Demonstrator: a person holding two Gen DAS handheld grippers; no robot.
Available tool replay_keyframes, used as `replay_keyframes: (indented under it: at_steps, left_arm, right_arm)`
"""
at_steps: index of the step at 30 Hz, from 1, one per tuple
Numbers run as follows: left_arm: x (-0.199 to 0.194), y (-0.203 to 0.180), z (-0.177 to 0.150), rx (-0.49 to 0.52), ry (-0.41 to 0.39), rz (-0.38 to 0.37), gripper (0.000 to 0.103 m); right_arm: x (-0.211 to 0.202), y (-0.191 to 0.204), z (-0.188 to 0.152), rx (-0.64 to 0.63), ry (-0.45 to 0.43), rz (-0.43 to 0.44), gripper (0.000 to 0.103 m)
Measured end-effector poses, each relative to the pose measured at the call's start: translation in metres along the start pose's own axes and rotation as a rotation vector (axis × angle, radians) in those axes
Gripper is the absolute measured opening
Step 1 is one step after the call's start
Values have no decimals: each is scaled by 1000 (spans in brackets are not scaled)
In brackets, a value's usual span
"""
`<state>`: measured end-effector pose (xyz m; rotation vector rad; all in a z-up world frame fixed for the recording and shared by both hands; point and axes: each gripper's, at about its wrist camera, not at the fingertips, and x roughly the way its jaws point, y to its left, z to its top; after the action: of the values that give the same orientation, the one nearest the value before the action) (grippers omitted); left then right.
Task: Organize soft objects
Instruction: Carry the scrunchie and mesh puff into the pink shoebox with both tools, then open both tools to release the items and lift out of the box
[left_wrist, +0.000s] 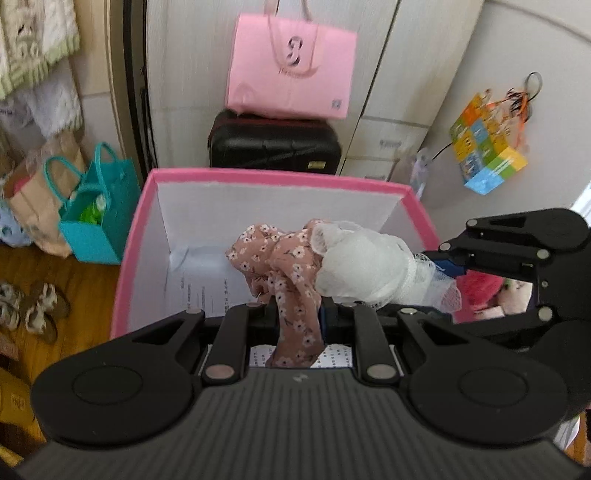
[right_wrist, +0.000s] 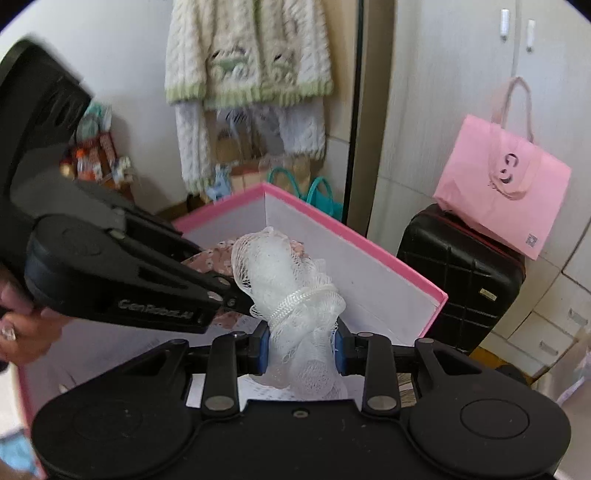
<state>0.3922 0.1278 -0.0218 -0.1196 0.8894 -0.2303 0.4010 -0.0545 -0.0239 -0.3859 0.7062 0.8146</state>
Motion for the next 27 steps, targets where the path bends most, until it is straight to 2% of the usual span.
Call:
replay_keyframes:
  at_steps: [6,9,12,13,14,16,17,22,27]
  left_arm:
    - [18,-1,4,2,27,60,16]
    - [26,0,7,-6,53,72,16]
    - [26,0,10,7,45,94,34]
    - [24,0,11,16,34,105,48]
    - [19,0,11,29,13,116,55]
    - [6,-2,8,67,-40,125,61]
    - [-1,-3,7,83,-59,129,64]
    - [-47,-13,-3,173,-157,141,68]
    - [-98,-24,-20,234,-203,120,71]
  right_arm:
    - [24,4,6,-125,76,-49,40]
    - [35,-2,9,-91,107,-81,42]
    - [37,0,7,-115,86,-121,47]
    - [35,1,6,-121,83,-129,49]
    - [32,1,5,-122,79,-134,52]
    - [23,2,3,-112,53,-128,57]
    - [17,3,2,-104,38,-124,64]
    - [-16,3,-5,-12,-51,-73,65]
    - [-54,5,-18,88,-119,-22,65]
